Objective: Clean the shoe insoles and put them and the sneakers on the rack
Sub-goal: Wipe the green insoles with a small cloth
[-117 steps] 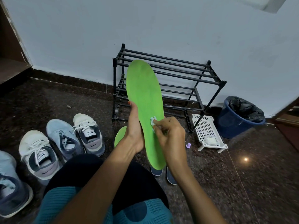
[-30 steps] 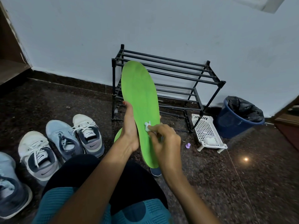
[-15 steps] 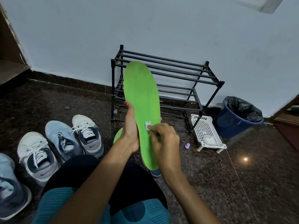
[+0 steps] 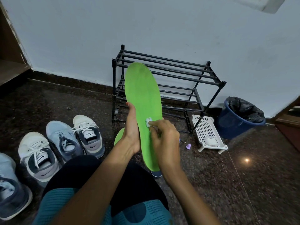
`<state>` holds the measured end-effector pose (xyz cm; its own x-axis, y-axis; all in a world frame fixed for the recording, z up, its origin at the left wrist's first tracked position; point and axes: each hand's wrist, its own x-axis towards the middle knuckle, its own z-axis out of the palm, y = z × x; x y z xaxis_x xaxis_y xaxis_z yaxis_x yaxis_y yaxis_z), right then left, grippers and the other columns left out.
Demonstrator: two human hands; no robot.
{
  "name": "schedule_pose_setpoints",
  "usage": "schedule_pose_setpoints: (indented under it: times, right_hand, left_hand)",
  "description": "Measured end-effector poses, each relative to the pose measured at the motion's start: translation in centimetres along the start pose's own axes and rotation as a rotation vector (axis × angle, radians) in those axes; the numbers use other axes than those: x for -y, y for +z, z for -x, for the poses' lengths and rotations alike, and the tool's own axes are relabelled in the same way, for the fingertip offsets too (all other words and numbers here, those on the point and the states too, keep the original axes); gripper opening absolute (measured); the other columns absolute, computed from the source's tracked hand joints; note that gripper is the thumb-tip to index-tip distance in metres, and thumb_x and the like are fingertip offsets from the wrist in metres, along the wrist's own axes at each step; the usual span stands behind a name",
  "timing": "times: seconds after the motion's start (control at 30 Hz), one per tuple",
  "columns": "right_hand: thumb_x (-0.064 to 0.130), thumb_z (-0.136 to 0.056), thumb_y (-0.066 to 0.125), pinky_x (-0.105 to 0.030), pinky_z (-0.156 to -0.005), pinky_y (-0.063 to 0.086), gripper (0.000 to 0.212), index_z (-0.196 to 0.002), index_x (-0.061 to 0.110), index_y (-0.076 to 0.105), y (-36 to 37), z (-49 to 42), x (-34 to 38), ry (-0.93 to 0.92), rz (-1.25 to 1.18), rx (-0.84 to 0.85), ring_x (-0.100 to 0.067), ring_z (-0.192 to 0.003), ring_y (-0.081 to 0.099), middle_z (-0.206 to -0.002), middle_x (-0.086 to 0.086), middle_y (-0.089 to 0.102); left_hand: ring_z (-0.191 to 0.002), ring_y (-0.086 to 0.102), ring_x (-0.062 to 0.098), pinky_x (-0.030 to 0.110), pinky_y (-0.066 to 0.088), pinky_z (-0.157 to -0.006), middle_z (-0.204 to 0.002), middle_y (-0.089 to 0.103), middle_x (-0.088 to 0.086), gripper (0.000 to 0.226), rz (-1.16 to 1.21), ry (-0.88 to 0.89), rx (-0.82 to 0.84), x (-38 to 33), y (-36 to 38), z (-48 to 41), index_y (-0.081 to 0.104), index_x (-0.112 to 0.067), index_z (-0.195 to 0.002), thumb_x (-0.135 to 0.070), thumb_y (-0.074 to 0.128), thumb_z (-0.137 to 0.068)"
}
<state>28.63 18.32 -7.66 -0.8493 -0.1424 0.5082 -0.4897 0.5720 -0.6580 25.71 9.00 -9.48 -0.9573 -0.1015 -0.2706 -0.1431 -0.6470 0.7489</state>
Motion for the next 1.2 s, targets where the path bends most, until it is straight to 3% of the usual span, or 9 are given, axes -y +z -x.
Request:
schedule_pose_setpoints:
  times: [0.13, 0.27, 0.43, 0.57, 0.7, 0.8, 0.97, 1.1, 1.2]
  right_hand:
    - [-0.005, -0.076, 0.062, -0.008, -0.072, 0.04, 0.016, -0.086, 0.004, 0.071, 0.0, 0.7, 1.1, -0.011, -0.131, 0.043, -0.009, -0.076, 0.058, -0.083, -0.007, 0.069]
    - [-0.007, -0.076, 0.062, -0.009, -0.072, 0.038, 0.017, -0.085, 0.003, 0.071, -0.2, 0.0, 0.7, -0.028, -0.09, 0.047, -0.016, -0.076, 0.057, -0.082, -0.007, 0.065]
    - [-0.009, -0.079, 0.057, -0.007, -0.07, 0.03, 0.02, -0.091, 0.002, 0.07, -0.3, -0.9, -0.2, 0.003, 0.048, 0.017, -0.024, -0.084, 0.055, -0.087, -0.009, 0.064]
    - [-0.005, -0.078, 0.059, -0.008, -0.073, 0.033, 0.017, -0.088, 0.003, 0.07, 0.2, -0.1, 0.6, -0.016, -0.047, 0.02, -0.022, -0.08, 0.057, -0.084, -0.01, 0.066]
    - [-0.001, -0.076, 0.059, -0.009, -0.074, 0.037, 0.017, -0.086, 0.005, 0.07, 0.1, 0.6, 1.2, -0.045, -0.124, 0.051, -0.012, -0.075, 0.056, -0.082, -0.007, 0.067]
    - [-0.006, -0.077, 0.06, -0.005, -0.075, 0.035, 0.018, -0.087, 0.004, 0.07, -0.2, 0.2, 0.5, -0.037, -0.077, 0.058, -0.02, -0.081, 0.058, -0.084, -0.007, 0.066]
    - [0.0, -0.081, 0.061, -0.021, -0.068, 0.037, 0.018, -0.093, 0.01, 0.07, -1.2, -0.1, -0.8, 0.04, 0.051, 0.023, -0.022, -0.087, 0.054, -0.09, -0.003, 0.065]
    - [0.005, -0.081, 0.065, -0.009, -0.068, 0.034, 0.017, -0.094, 0.014, 0.071, -1.6, 0.4, -0.9, 0.063, 0.05, -0.006, -0.016, -0.089, 0.053, -0.091, 0.002, 0.065]
    - [-0.001, -0.079, 0.065, 0.0, -0.066, 0.036, 0.017, -0.091, 0.009, 0.071, -1.8, 0.5, -0.7, 0.108, -0.074, 0.018, 0.004, -0.079, 0.055, -0.087, 0.004, 0.063]
  left_hand:
    - [-0.106, 0.064, 0.034, 0.049, 0.047, -0.096, -0.124, 0.06, 0.02, 0.101, 0.006, -0.044, -0.068, 0.0, 0.0, 0.0, 0.052, -0.014, -0.131, -0.089, 0.042, -0.064]
    - [-0.107, 0.063, 0.032, 0.046, 0.045, -0.1, -0.12, 0.063, 0.019, 0.093, 0.008, -0.037, -0.035, -0.2, 0.4, 0.3, 0.055, -0.012, -0.129, -0.084, 0.031, -0.074]
    - [-0.089, 0.069, 0.021, 0.034, 0.053, -0.075, -0.101, 0.072, 0.009, 0.078, -0.033, -0.013, 0.007, 0.0, 0.7, 0.8, 0.065, -0.014, -0.108, -0.072, 0.018, -0.087]
    - [-0.114, 0.059, 0.031, 0.046, 0.045, -0.1, -0.131, 0.056, 0.016, 0.106, -0.036, -0.036, -0.055, -0.3, 0.7, 1.0, 0.053, -0.016, -0.131, -0.092, 0.039, -0.06]
    - [-0.101, 0.066, 0.032, 0.041, 0.054, -0.087, -0.114, 0.066, 0.02, 0.088, -0.003, -0.012, -0.045, -0.5, 0.4, 0.6, 0.061, -0.008, -0.12, -0.078, 0.024, -0.082]
    - [-0.107, 0.063, 0.032, 0.043, 0.05, -0.093, -0.12, 0.063, 0.019, 0.091, -0.02, -0.016, -0.051, -0.3, 0.5, 0.6, 0.059, -0.011, -0.125, -0.082, 0.026, -0.078]
    - [-0.088, 0.068, 0.024, 0.035, 0.053, -0.073, -0.102, 0.07, 0.011, 0.08, -0.025, 0.004, 0.038, -0.4, 0.7, 1.1, 0.064, -0.014, -0.111, -0.071, 0.014, -0.088]
    - [-0.088, 0.065, 0.029, 0.041, 0.055, -0.08, -0.109, 0.065, 0.021, 0.087, 0.054, -0.003, 0.08, -0.7, 0.5, 0.8, 0.062, -0.008, -0.115, -0.074, 0.013, -0.086]
    - [-0.088, 0.064, 0.03, 0.044, 0.051, -0.086, -0.103, 0.066, 0.02, 0.082, 0.126, -0.002, 0.089, -1.0, 0.4, 0.7, 0.064, -0.008, -0.111, -0.073, 0.021, -0.086]
